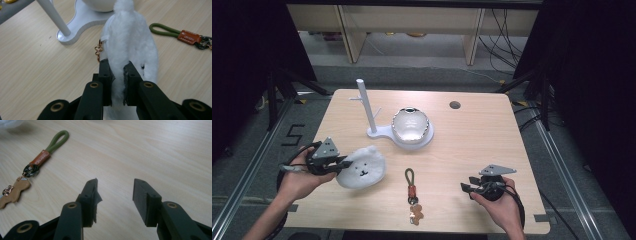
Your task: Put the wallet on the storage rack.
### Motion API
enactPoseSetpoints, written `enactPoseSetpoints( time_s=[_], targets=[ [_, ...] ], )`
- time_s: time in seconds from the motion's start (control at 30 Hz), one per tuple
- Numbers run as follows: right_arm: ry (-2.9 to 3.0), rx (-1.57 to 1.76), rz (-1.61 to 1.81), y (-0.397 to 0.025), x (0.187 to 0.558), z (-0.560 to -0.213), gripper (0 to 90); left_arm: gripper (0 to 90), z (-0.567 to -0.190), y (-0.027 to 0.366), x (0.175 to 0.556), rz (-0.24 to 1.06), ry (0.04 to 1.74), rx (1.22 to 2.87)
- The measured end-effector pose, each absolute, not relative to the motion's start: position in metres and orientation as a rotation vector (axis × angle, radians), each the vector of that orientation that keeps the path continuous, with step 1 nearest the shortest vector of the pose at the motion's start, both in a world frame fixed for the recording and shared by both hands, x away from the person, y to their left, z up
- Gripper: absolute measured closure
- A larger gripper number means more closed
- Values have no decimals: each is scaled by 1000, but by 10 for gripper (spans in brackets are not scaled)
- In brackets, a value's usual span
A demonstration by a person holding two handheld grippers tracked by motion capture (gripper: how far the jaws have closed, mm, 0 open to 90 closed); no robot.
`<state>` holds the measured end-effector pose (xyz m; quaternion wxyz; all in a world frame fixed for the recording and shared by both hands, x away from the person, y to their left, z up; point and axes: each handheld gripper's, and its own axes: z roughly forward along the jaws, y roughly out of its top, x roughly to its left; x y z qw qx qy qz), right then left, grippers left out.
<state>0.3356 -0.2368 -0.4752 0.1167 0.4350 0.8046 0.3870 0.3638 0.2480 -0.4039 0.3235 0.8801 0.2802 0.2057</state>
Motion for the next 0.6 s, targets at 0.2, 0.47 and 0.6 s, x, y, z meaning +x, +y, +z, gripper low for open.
enactPoseSetpoints(
  time_s=[0.2,0.47,0.6],
  targets=[
    [2350,1240,1140,-226,341,-461,543,795,-394,233,366,543,686,2291],
    [2375,1141,1211,-202,354,-439,518,794,-385,205,370,508,598,2293],
    [2382,1082,1255,-185,360,-428,507,794,-381,185,372,486,543,2292]
  ],
)
